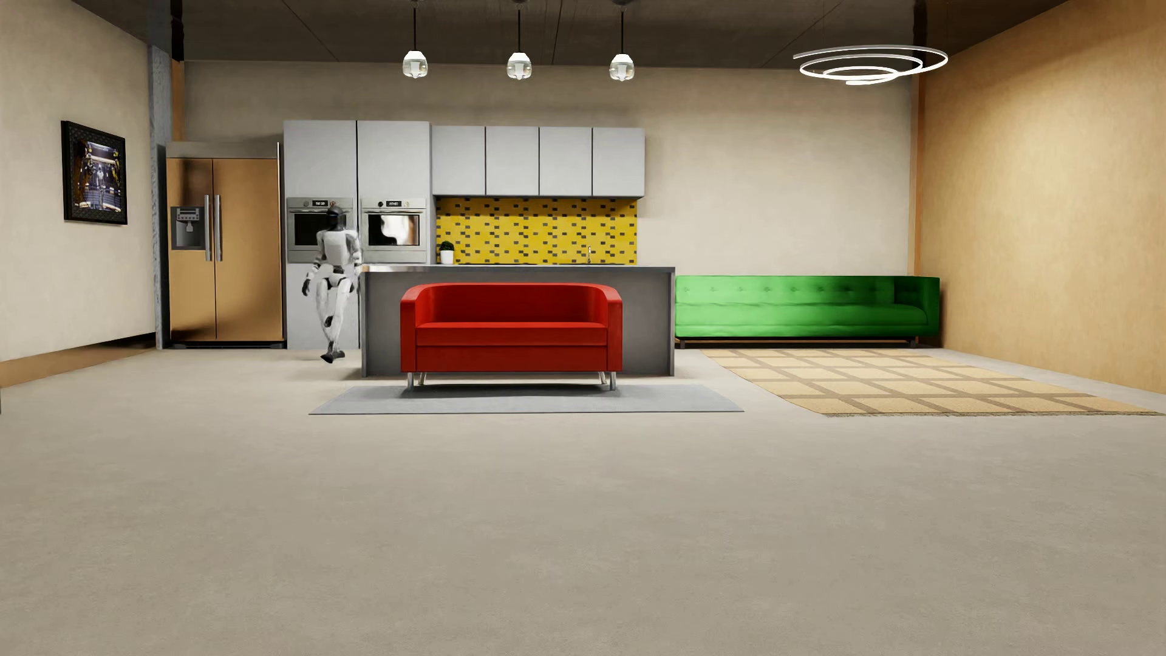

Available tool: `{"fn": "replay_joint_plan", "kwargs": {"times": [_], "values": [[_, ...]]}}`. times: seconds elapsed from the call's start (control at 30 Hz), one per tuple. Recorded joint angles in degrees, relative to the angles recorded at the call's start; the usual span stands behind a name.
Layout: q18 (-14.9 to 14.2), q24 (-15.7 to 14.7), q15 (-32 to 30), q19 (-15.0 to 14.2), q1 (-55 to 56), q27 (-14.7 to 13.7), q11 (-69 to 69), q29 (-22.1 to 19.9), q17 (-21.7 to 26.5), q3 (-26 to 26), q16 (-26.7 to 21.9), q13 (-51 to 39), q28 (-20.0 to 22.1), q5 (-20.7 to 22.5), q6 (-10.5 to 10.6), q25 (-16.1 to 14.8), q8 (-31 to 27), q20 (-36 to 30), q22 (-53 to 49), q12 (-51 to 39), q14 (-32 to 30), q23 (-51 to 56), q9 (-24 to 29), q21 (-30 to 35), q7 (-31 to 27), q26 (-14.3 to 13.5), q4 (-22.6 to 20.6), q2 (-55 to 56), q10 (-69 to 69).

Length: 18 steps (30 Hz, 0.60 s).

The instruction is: Avoid the counter

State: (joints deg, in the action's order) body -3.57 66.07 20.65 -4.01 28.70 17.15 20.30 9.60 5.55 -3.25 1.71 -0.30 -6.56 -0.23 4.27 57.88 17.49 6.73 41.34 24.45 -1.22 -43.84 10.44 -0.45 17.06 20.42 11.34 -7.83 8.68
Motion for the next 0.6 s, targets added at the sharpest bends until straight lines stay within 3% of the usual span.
{"fn": "replay_joint_plan", "kwargs": {"times": [0.07, 0.1, 0.13, 0.2, 0.23, 0.27, 0.3, 0.33, 0.37, 0.4, 0.43, 0.47, 0.53, 0.6], "values": [[6.5, 9.1, 0.7, -1.4, 0.3, -1.7, -1.5, -1.2, -0.6, -0.4, -1.5, 0.7, -0.4, 0.1, -0.6, -0.7, 0.0, -4.0, -0.7, -1.6, -2.7, 2.9, -0.1, 0.9, 2.7, -1.9, 2.0, -5.3, 6.6], [10.3, 9.8, -0.2, -2.0, -0.9, -2.6, -1.7, -0.9, -0.9, -0.7, -0.1, 1.1, 1.9, -0.3, -1.0, -1.9, -1.4, -2.0, -3.4, -1.1, -4.2, 4.4, -0.3, 1.8, 6.9, -1.6, 4.4, -7.3, 10.0], [13.7, 7.9, -2.4, -1.8, -2.2, -3.5, -0.6, -0.6, -1.0, -1.2, 2.1, 2.1, 4.4, -1.1, -1.6, -3.6, -2.9, 1.4, -6.4, -0.5, -8.3, 6.1, -0.5, 2.5, 9.1, -0.7, 5.9, -9.2, 12.6], [13.7, -1.4, -8.6, -0.1, -3.5, -3.4, 7.2, -0.4, -0.7, -1.8, 5.7, 6.7, 6.8, -4.7, -4.0, -6.5, -3.9, 7.5, -7.8, -3.3, -2.3, 10.6, -0.5, 2.0, 9.7, 0.2, 4.9, -9.5, 20.1], [13.5, -4.5, -13.9, 2.4, -4.7, -2.1, 14.7, -0.7, -0.9, -1.8, 5.5, 9.6, 5.2, -7.6, -5.4, -7.2, -2.8, 8.5, -5.3, -6.4, 0.3, 12.4, -0.4, 1.0, 9.9, 0.7, 3.0, -6.9, 21.4], [13.2, -4.1, -18.9, 3.9, -6.7, -0.9, 23.6, -0.5, -1.5, -1.6, 3.7, 12.3, 2.0, -11.2, -6.7, -7.4, -1.4, 7.1, -1.0, -10.6, 1.5, 13.5, -0.4, -0.1, 9.7, 1.9, 0.2, -3.7, 20.5], [13.0, 0.5, -24.7, 6.2, -9.0, -0.2, 31.8, 0.6, -2.0, -1.1, 0.9, 14.8, -0.9, -14.1, -7.9, -7.1, -1.1, 3.1, 3.9, -15.2, 2.3, 14.0, -0.3, -0.6, 9.0, 2.6, -2.8, 0.4, 18.6], [12.7, 8.7, -26.8, 4.8, -11.3, 0.5, 37.4, 1.3, -2.5, -0.5, -2.2, 16.4, -5.4, -13.5, -8.9, -6.6, -4.0, -3.8, 8.0, -20.0, 2.9, 13.3, -0.3, -0.7, 7.9, 0.8, -5.5, 5.3, 16.6], [12.5, 17.8, -22.3, 3.3, -13.5, 0.7, 40.0, 2.3, -2.7, -0.1, -5.0, 17.6, -7.8, -10.9, -9.5, -5.6, -7.3, -10.8, 9.7, -24.7, 3.4, 12.5, -0.3, -0.7, 6.6, -3.1, -7.7, 10.0, 14.5], [12.2, 23.9, -15.7, 4.0, -15.3, 0.9, 39.8, 3.4, -2.4, 0.2, -6.4, 18.6, -7.7, -10.5, -9.9, -4.5, -8.4, -14.6, 9.1, -28.8, 4.0, 11.7, -0.6, -0.9, 5.3, -6.6, -9.6, 13.7, 12.8], [12.0, 26.4, -12.2, 6.3, -17.4, 1.0, 36.9, 3.9, -2.0, 0.5, -6.6, 19.1, -5.7, -12.4, -10.3, -4.2, -6.4, -15.2, 7.1, -31.7, 4.4, 10.9, -0.9, -1.4, 3.9, -8.3, -11.4, 16.4, 10.7], [11.7, 24.4, -10.5, 7.0, -19.8, 1.2, 31.3, 3.7, -1.7, 0.9, -5.4, 19.7, -2.3, -14.6, -10.7, -4.1, -3.4, -12.8, 4.1, -33.8, 4.7, 10.2, -1.2, -2.1, 2.4, -8.8, -13.1, 18.0, 8.2], [11.1, 10.9, -10.6, 10.2, -23.8, 1.1, 14.5, 3.5, -1.5, 1.9, -1.6, 20.1, 3.7, -15.6, -11.6, -3.8, 3.3, -5.3, -2.5, -36.4, 5.5, 9.3, -1.6, -3.0, -0.8, -9.7, -15.6, 20.2, 4.2], [10.5, -2.1, -15.2, 6.0, -26.6, 0.7, 1.8, 3.0, -1.9, 2.7, -0.2, 20.0, 6.3, -11.0, -11.8, -4.4, 3.9, -3.2, -7.7, -37.5, 8.2, 9.4, -1.3, -3.8, -3.6, -12.3, -16.8, 24.0, 4.0]]}}
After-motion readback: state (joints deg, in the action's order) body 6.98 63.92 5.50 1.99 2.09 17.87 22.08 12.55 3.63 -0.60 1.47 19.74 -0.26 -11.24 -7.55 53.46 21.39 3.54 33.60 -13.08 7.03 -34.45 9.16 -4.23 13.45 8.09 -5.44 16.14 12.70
